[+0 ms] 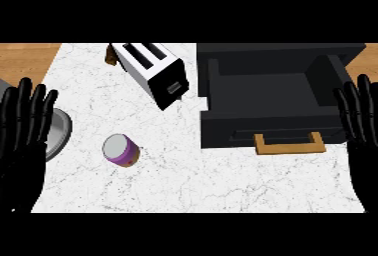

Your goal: Pick up the can, place it into the drawer and close the drawer

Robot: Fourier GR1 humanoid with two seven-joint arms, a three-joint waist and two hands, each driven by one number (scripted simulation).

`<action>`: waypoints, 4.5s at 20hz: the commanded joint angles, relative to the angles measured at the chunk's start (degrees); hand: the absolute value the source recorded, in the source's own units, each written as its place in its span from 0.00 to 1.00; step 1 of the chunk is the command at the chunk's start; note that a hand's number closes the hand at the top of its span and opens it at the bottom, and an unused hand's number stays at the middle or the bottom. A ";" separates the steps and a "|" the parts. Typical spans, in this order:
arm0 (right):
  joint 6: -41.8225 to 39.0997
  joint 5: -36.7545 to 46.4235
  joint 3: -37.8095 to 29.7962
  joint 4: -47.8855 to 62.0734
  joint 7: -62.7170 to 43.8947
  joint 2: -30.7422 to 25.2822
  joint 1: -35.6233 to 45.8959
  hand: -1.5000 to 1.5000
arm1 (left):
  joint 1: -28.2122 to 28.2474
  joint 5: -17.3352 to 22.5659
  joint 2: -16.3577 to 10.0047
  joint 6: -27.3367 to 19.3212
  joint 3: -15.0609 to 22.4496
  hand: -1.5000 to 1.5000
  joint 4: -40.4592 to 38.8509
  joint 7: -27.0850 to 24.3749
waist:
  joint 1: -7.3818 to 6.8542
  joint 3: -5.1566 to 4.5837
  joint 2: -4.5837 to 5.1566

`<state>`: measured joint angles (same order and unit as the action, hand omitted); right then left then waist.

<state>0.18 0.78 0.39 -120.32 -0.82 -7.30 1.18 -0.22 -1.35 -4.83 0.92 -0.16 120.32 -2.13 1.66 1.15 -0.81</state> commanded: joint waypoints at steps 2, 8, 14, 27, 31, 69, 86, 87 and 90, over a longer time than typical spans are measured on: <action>1.81 0.58 -0.23 -2.01 -1.10 1.44 1.36 0.00 | -7.63 -7.19 4.43 -5.34 6.81 0.00 -2.08 4.78 | -1.14 -1.12 0.81; 2.85 0.92 -1.58 5.51 -7.36 2.12 -3.23 0.00 | 1.73 -8.90 4.77 -10.05 7.44 0.00 -8.59 12.92 | -1.89 -1.08 1.40; 2.31 0.05 -1.48 -3.25 -13.79 1.55 -8.11 0.00 | -0.57 -16.17 4.82 -16.77 14.54 0.00 -2.32 25.87 | -1.41 -1.14 0.68; -0.45 0.15 -2.13 -1.64 -6.35 4.62 -14.57 0.00 | 2.00 -13.80 4.50 -20.16 13.75 0.00 -1.76 26.59 | -1.52 -1.17 0.78; -3.94 -2.94 -5.65 -0.21 -4.39 2.90 -14.88 0.00 | -1.68 -13.70 4.82 -20.69 12.03 0.00 -7.76 24.28 | -1.41 -1.15 0.80; -10.23 -0.75 -10.46 7.33 4.26 6.72 -15.92 0.00 | 3.16 0.46 1.30 -14.49 -1.31 0.00 -36.47 -5.24 | -1.57 -1.15 0.81; -11.95 -4.72 -16.06 5.91 0.21 3.88 -12.51 0.00 | 2.75 2.87 1.29 -11.88 -4.77 0.00 -46.94 -13.49 | -1.60 -1.15 0.79; -12.66 -4.34 -14.91 3.26 1.10 5.11 -15.96 0.00 | 2.20 4.03 2.98 -11.16 -5.59 0.00 -53.30 -19.62 | -1.45 -1.16 0.80; -9.07 -1.79 -10.58 -2.58 -4.26 7.18 -16.16 0.00 | -1.76 4.98 1.66 -10.49 -7.57 0.00 -57.79 -19.90 | -1.42 -1.17 0.80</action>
<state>-10.72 -2.46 -12.82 -119.40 -3.26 -1.86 -13.69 0.59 1.62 -2.09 -11.41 -5.30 67.77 -19.64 0.19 -0.01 -0.01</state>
